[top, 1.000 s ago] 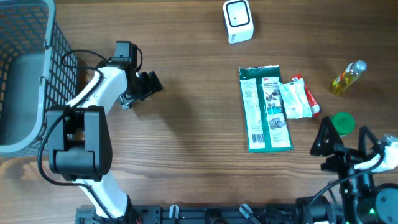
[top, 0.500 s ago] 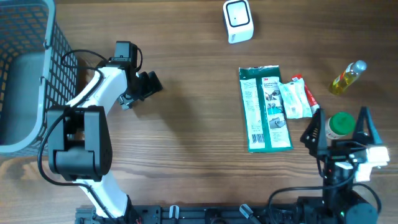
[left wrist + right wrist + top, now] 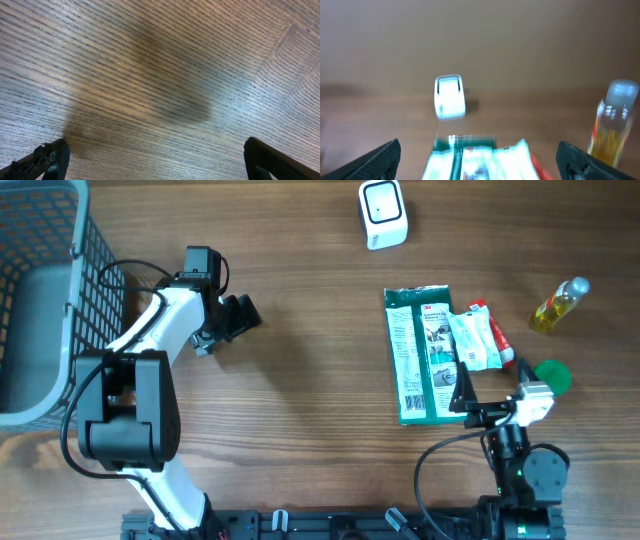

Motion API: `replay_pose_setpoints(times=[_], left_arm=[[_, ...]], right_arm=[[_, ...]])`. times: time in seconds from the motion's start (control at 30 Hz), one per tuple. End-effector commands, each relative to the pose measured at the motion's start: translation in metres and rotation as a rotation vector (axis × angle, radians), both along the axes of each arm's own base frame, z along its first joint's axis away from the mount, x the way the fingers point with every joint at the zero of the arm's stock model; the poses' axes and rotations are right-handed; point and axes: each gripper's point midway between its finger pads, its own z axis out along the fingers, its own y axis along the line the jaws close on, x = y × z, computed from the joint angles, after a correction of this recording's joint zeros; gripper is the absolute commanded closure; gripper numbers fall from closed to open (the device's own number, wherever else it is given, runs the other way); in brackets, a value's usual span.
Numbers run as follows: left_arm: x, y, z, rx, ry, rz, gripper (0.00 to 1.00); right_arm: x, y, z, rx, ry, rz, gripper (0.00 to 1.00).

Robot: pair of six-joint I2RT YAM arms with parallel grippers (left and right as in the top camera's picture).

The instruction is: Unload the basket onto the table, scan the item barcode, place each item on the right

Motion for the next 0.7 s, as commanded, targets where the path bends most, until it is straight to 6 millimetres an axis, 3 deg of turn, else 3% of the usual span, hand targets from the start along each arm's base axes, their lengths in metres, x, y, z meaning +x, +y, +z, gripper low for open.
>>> replay_pose_setpoints(times=[0.0,0.67], left_arm=[[0.004,0.0014,0.0065,0.008,-0.02,0.001,0.0],[0.0041,0.002,0.0065,0.008,-0.021,0.002,0.0]], right_arm=[[-0.0013,0.0068,0.0018,-0.073,-0.017,0.043,0.0],[-0.0012,0.0068,0.0018,-0.074,-0.017,0.043,0.0]])
